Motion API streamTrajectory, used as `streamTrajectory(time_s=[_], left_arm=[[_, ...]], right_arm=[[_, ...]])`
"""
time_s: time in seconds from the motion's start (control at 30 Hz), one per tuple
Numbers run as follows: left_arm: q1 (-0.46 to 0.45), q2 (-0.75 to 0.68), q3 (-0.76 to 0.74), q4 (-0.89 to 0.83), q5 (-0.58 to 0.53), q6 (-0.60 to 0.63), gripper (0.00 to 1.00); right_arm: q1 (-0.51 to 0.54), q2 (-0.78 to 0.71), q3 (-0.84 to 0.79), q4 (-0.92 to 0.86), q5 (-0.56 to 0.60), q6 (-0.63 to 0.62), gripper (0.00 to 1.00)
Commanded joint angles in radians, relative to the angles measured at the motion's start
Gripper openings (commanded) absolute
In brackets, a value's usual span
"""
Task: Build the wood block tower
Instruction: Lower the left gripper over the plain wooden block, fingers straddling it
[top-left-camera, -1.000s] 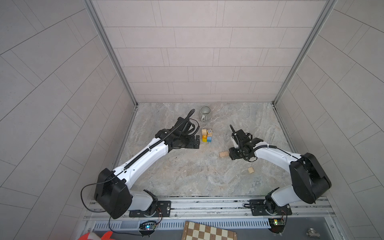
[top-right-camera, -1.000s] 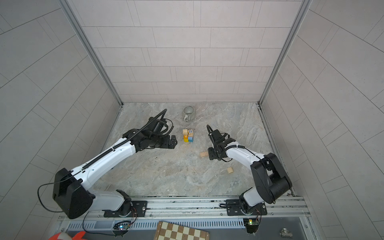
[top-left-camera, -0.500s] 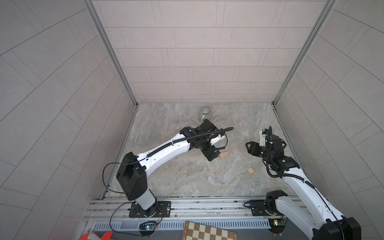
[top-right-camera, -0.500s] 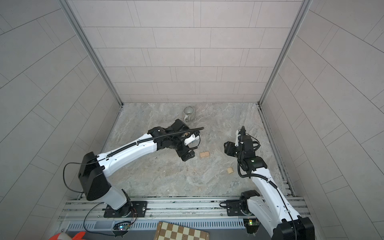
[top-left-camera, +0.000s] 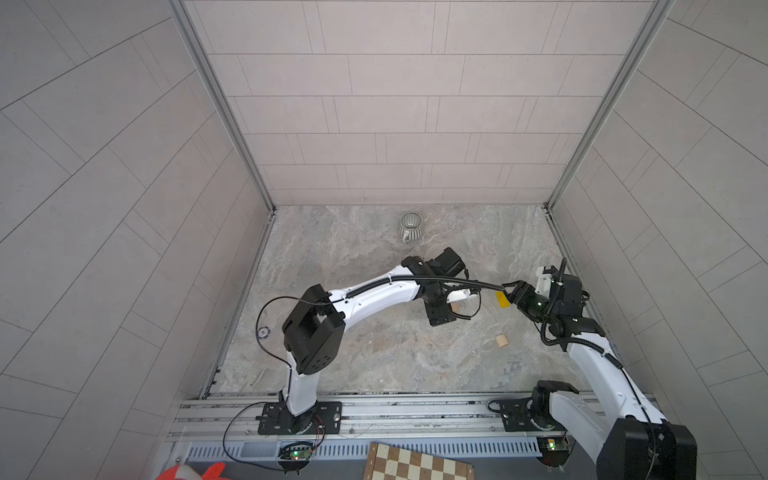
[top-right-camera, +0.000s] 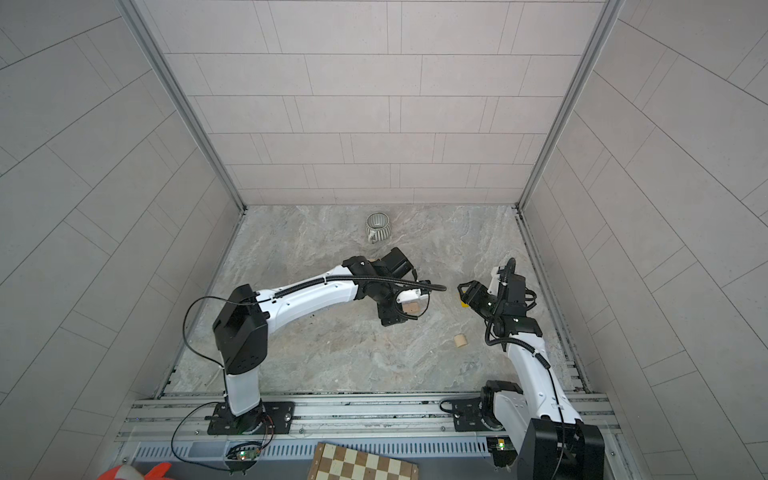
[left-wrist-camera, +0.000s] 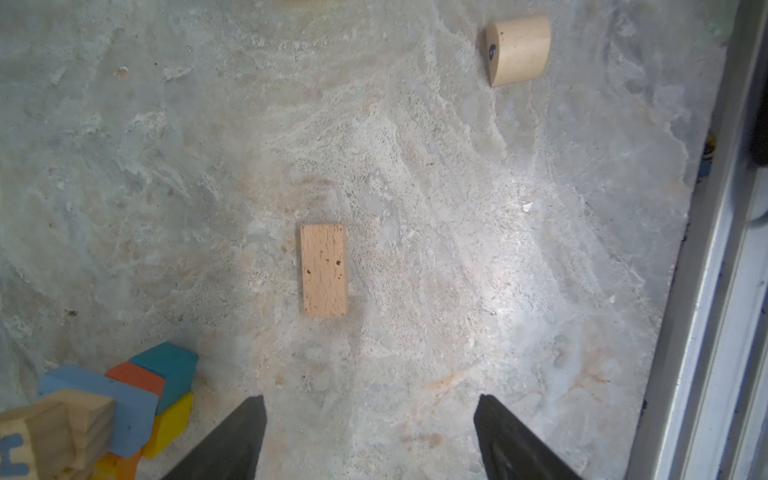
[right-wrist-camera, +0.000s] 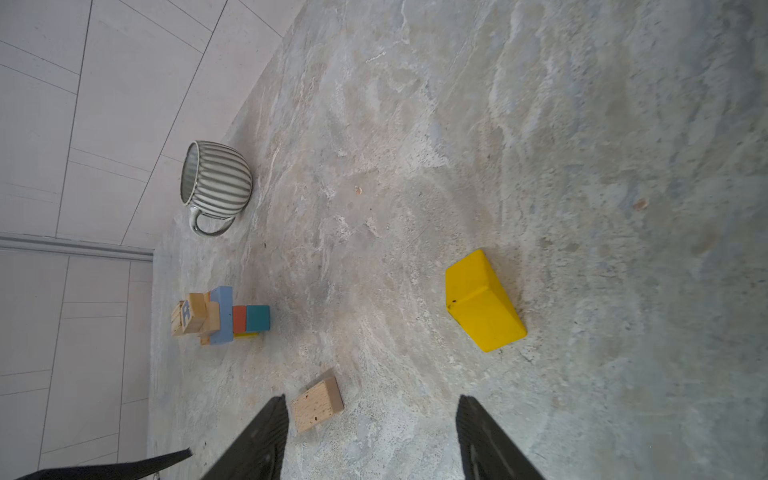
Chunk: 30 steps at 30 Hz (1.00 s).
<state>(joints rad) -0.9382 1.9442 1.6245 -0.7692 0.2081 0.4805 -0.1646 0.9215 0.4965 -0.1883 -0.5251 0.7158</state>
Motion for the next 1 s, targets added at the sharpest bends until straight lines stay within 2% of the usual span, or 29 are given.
streamTrajectory(time_s=[0.0, 0.13, 0.43, 0.97], left_arm=[[0.004, 0.062, 0.093, -0.091, -0.002, 0.050, 0.82], [0.002, 0.146, 0.179, -0.152, 0.007, 0.072, 0.77], [0.004, 0.256, 0.259, -0.165, 0.009, 0.092, 0.70], [0.036, 0.341, 0.279, -0.130, 0.053, 0.074, 0.59]], right_arm=[[-0.004, -0.027, -0.012, 0.040, -0.021, 0.028, 0.66], [-0.005, -0.042, -0.023, 0.042, -0.006, 0.027, 0.66], [-0.006, -0.028, -0.042, 0.052, 0.011, 0.030, 0.66], [-0.006, -0.025, -0.058, 0.081, -0.006, 0.027, 0.66]])
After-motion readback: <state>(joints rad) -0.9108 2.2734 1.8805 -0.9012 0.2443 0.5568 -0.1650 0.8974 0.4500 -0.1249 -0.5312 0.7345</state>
